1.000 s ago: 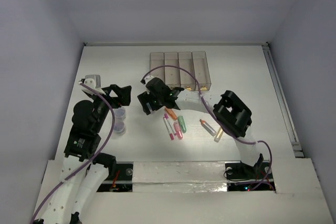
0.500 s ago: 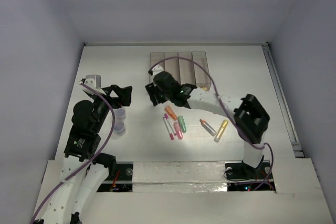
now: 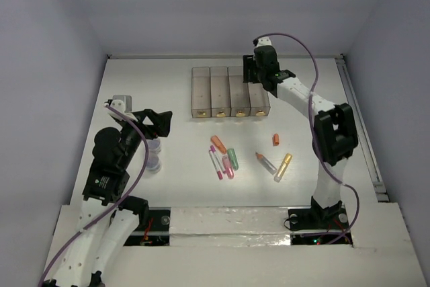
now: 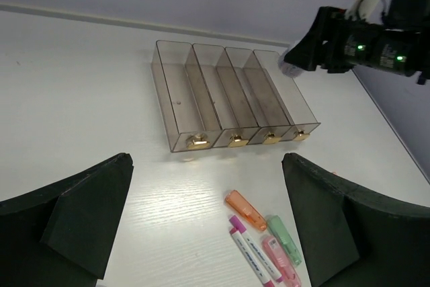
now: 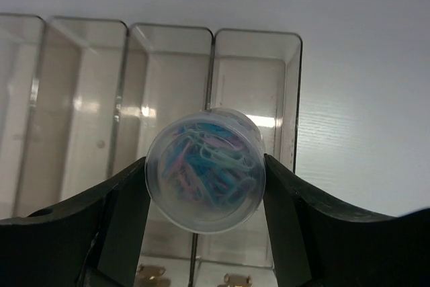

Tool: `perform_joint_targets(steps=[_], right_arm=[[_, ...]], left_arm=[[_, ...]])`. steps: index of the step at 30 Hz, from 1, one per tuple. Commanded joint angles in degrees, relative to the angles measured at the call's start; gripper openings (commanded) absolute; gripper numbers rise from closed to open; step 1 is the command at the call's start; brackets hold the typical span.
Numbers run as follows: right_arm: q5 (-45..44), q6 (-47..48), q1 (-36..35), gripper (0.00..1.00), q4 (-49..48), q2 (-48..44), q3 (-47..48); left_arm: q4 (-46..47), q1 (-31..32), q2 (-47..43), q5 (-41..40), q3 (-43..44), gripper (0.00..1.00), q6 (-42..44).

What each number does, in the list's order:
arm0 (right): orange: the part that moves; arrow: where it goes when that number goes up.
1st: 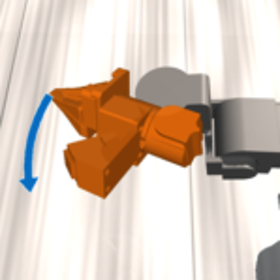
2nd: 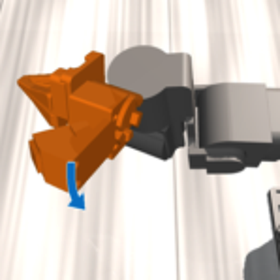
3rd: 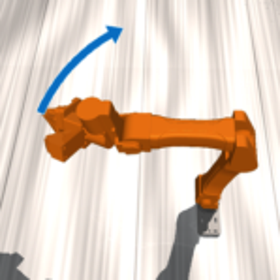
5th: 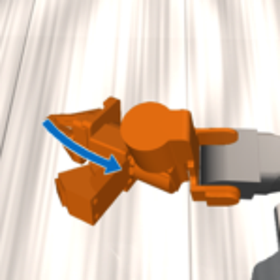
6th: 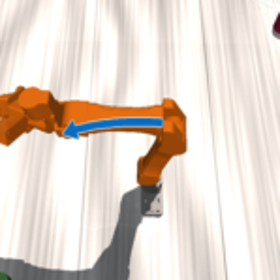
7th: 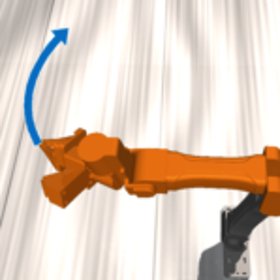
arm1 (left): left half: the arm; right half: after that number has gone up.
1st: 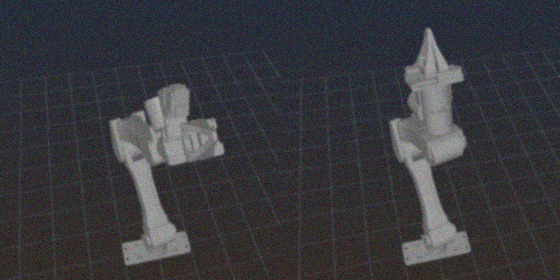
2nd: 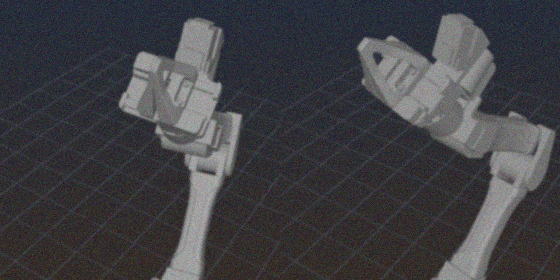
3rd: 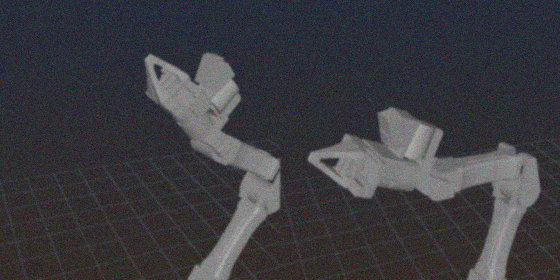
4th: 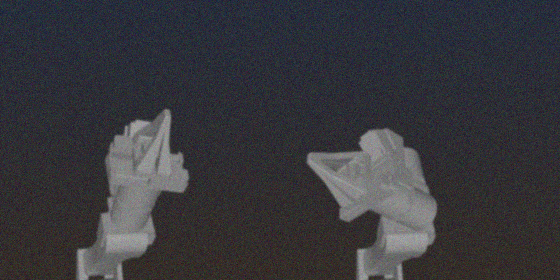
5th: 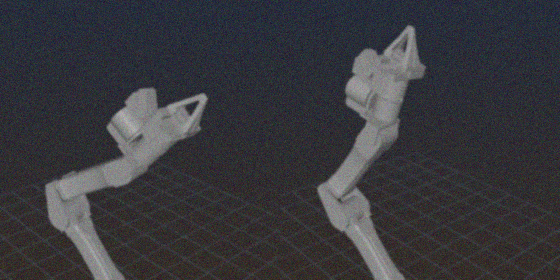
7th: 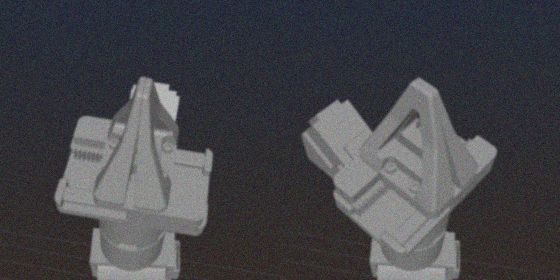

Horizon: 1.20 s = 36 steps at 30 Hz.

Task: Sort the stationery into containers
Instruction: Place the stationery in the storage box.

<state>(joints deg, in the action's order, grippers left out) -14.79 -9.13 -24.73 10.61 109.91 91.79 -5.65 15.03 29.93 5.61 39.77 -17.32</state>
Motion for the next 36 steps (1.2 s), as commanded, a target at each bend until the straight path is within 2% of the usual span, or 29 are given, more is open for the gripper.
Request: perform_joint_targets(steps=[1, 8, 17, 20, 21, 23, 24, 27, 32, 33, 34, 35, 36], right_arm=[[2.6, 1.5, 2.4, 0.3, 1.2, 4.5, 7.2], [2.4, 2.5, 4.2, 0.3, 2.7, 10.9, 12.8], [3.2, 0.3, 5.2, 0.33, 0.5, 16.0, 13.7], [2.7, -0.4, 5.2, 0.47, 0.6, 17.9, 15.1], [2.6, -0.7, 5.2, 0.62, 0.6, 18.0, 15.2], [2.7, -1.3, 5.2, 0.74, 0.3, 17.1, 14.5], [2.9, -1.4, 5.2, 0.84, -0.1, 16.4, 13.9], [3.5, -1.6, 5.2, 0.9, -1.8, 13.1, 12.1], [6.1, -2.1, 5.2, 0.9, -6.5, 5.7, 6.0], [7.0, -2.5, 5.2, 0.8, -6.9, 4.4, 3.9], [8.3, -2.8, 5.2, 0.63, -8.1, 1.7, 2.7], [11.8, -4.1, 5.2, 0.37, -8.8, 0.4, 1.3], [13.6, -4.7, 3.3, 0.0, -9.6, -0.8, -1.6]], left_arm=[[3.2, 0.3, 0.3, 1.4, -0.5, 0.93, 0.7], [3.1, 0.3, 0.0, 1.3, -0.4, 0.92, 0.9], [3.4, 0.3, 0.9, 1.5, -0.5, 0.92, 1.0], [3.2, 0.3, 1.4, 1.9, -0.3, 0.92, 1.0], [3.3, 0.3, 1.4, 1.9, -0.4, 0.92, 1.1], [3.3, 0.3, 1.5, 1.8, -0.3, 0.92, 1.1], [3.3, 0.3, 1.8, 1.9, -0.2, 0.92, 1.1], [3.3, 0.3, 2.1, 2.3, -0.2, 0.92, 1.1], [3.2, 0.3, 2.3, 2.1, -0.2, 0.92, 1.0], [3.2, 0.3, 2.3, 2.3, -0.2, 0.92, 1.1], [3.2, 0.3, 2.3, 2.5, -0.1, 0.91, 1.1], [3.1, 0.3, 2.2, 2.4, -0.2, 0.91, 1.1], [3.2, 0.3, 2.1, 2.4, -0.2, 0.9, 1.0]])
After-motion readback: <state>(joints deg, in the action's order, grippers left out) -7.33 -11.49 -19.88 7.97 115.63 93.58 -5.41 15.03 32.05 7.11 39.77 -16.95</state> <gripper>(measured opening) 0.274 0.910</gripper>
